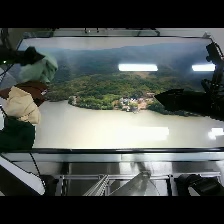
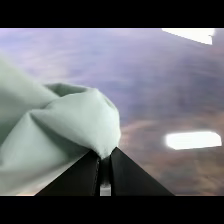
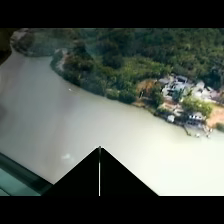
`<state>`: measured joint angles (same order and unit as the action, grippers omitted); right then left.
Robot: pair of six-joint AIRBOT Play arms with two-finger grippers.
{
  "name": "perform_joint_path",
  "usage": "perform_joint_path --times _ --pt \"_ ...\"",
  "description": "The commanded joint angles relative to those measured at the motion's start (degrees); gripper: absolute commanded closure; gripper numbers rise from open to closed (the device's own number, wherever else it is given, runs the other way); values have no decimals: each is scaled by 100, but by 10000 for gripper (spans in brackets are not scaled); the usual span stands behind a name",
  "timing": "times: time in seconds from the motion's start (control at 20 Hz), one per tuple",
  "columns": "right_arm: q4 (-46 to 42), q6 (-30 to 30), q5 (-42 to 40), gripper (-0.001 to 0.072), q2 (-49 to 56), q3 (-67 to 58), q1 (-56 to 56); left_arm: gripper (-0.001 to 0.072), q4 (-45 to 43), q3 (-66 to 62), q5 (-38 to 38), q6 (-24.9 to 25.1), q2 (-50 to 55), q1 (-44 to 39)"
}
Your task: Fold the shirts.
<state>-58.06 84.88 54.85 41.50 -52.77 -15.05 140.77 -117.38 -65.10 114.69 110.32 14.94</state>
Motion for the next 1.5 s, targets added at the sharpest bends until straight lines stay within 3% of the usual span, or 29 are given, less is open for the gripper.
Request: perform_joint_path --times 0.0,0.25,0.5,0.55,0.6,0.65,0.7,0.75,0.8,0.95,1.05,1.1,1.3,1.35,1.45 --pt "7 0 2 693 0 2 -7 691 918 59 -721 240 -1283 -1056" --pt "96 2 17 693 0 2 -7 689 494 339 -160 -20 -2470 -2625" --pt "131 2 310 692 0 2 -4 663 -205 1816 -151 -227 -2765 -3316" --pt "133 4 310 691 0 2 -4 448 -201 2138 -142 -227 -2730 -3390" --pt "133 2 310 691 0 2 -4 282 -195 2463 -127 -227 -2660 -3447" --pt "133 4 326 687 0 2 -4 44 -144 2730 -136 -232 -2592 -3456" --pt "133 4 365 615 0 2 -4 -6 -122 2911 -155 -289 -2546 -3449" --pt "129 4 404 381 2 2 -4 -6 -125 3005 -219 -326 -2511 -3379" --pt "133 7 450 294 20 2 -4 -5 -122 3005 -428 -393 -2470 -3265" --pt "-11 87 1130 293 203 4 -4 -5 -175 3029 -1698 -595 -2476 -2734" --pt "-466 98 1373 204 424 157 -2 -5 -181 3639 -2406 -743 -2649 -2435" --pt "-647 186 1263 202 496 350 -2 -5 -181 4271 -2485 -739 -2876 -2319" --pt "-761 514 922 207 796 1158 710 -4 -151 6898 -1182 -522 -3856 -1810" --pt "-658 420 927 208 905 1325 1143 -3 -111 7420 -758 -516 -4039 -1676" --pt "291 -356 1012 209 1187 1567 2142 -1 164 8085 -339 -306 -4177 -1335"
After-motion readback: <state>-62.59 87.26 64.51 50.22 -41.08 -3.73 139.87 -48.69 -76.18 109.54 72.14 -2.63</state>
